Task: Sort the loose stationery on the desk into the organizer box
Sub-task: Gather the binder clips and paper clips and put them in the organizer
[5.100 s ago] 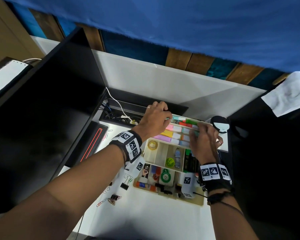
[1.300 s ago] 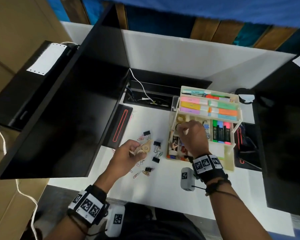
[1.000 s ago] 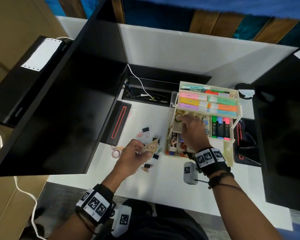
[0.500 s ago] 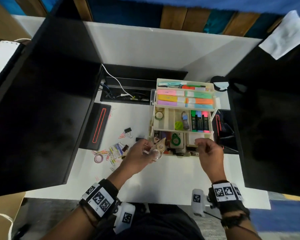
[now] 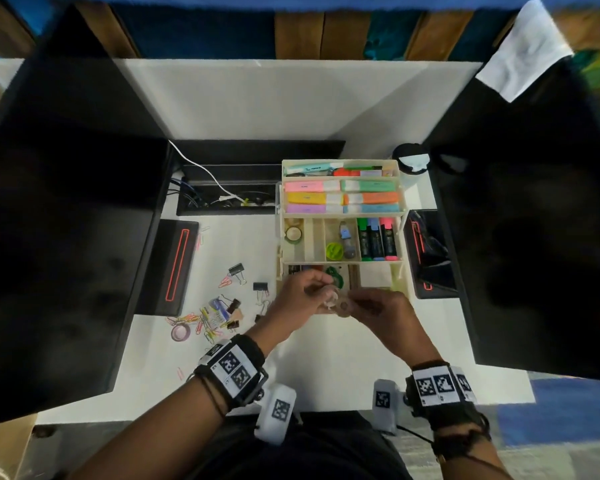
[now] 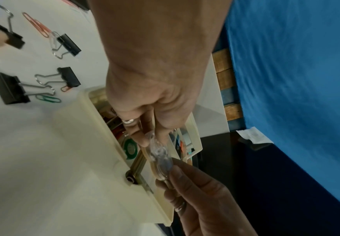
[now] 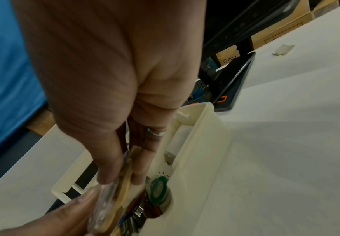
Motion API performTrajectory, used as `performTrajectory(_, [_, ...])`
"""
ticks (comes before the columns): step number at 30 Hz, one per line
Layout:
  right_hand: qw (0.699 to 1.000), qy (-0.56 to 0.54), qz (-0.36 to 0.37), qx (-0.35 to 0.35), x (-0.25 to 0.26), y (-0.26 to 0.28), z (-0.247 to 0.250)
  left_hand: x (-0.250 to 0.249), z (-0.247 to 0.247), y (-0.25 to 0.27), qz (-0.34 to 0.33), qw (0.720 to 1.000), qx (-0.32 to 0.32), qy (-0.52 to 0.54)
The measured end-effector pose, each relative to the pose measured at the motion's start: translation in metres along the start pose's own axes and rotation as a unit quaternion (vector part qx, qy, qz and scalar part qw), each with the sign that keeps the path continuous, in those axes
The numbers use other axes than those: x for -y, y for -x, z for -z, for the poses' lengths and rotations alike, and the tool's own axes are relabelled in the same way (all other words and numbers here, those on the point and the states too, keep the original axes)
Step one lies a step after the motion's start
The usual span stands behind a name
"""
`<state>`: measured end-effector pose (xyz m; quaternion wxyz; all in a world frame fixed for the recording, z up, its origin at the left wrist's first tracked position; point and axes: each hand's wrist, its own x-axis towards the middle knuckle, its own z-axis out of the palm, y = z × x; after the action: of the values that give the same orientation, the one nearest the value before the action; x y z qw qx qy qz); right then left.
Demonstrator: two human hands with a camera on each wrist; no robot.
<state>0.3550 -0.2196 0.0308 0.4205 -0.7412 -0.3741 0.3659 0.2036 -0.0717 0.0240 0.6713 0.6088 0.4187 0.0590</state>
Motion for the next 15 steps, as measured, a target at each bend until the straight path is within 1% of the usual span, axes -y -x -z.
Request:
performTrajectory(1, [1.000,-0.002,-0.008,-0.018,-0.001,0.000,0.001,0.000,-0.003,-0.002,-0.016,1.000,-0.011,-0.024])
performTrajectory(2, [0.999,0.003,-0.018,-0.048,-0.004,-0.001,0.002,0.001,-0.006,-0.005,-0.052,0.994,-0.026,-0.089])
performTrajectory(3, [0.996,0.009,-0.030,-0.085,-0.007,-0.002,0.001,0.004,-0.007,-0.007,-0.098,0.978,-0.039,-0.178])
performTrajectory(4, [0.991,0.007,-0.053,-0.125,-0.011,-0.004,0.001,0.007,-0.009,-0.008,-0.145,0.951,-0.046,-0.269])
performTrajectory(5, [0.983,-0.004,-0.081,-0.164,-0.014,-0.007,-0.001,0.011,-0.009,-0.009,-0.188,0.916,-0.041,-0.351])
performTrajectory(6, [0.972,-0.024,-0.115,-0.201,-0.016,-0.010,-0.002,0.015,-0.011,-0.011,-0.218,0.877,-0.029,-0.427])
performTrajectory(7, [0.960,-0.043,-0.147,-0.234,-0.019,-0.013,-0.004,0.020,-0.013,-0.012,-0.236,0.838,-0.015,-0.492])
performTrajectory(8, [0.950,-0.056,-0.171,-0.256,-0.020,-0.017,-0.006,0.023,-0.015,-0.014,-0.239,0.807,0.001,-0.540])
performTrajectory(9, [0.942,-0.062,-0.186,-0.271,-0.022,-0.022,-0.008,0.025,-0.017,-0.015,-0.232,0.789,0.012,-0.569])
performTrajectory(10, [0.937,-0.064,-0.197,-0.282,-0.026,-0.027,-0.010,0.027,-0.018,-0.016,-0.219,0.782,0.018,-0.584])
performTrajectory(12, [0.929,-0.068,-0.212,-0.296,-0.030,-0.035,-0.015,0.029,-0.019,-0.019,-0.193,0.779,0.025,-0.596])
performTrajectory(15, [0.921,-0.047,-0.224,-0.316,-0.030,-0.047,-0.024,0.030,-0.017,-0.019,-0.196,0.777,0.014,-0.598])
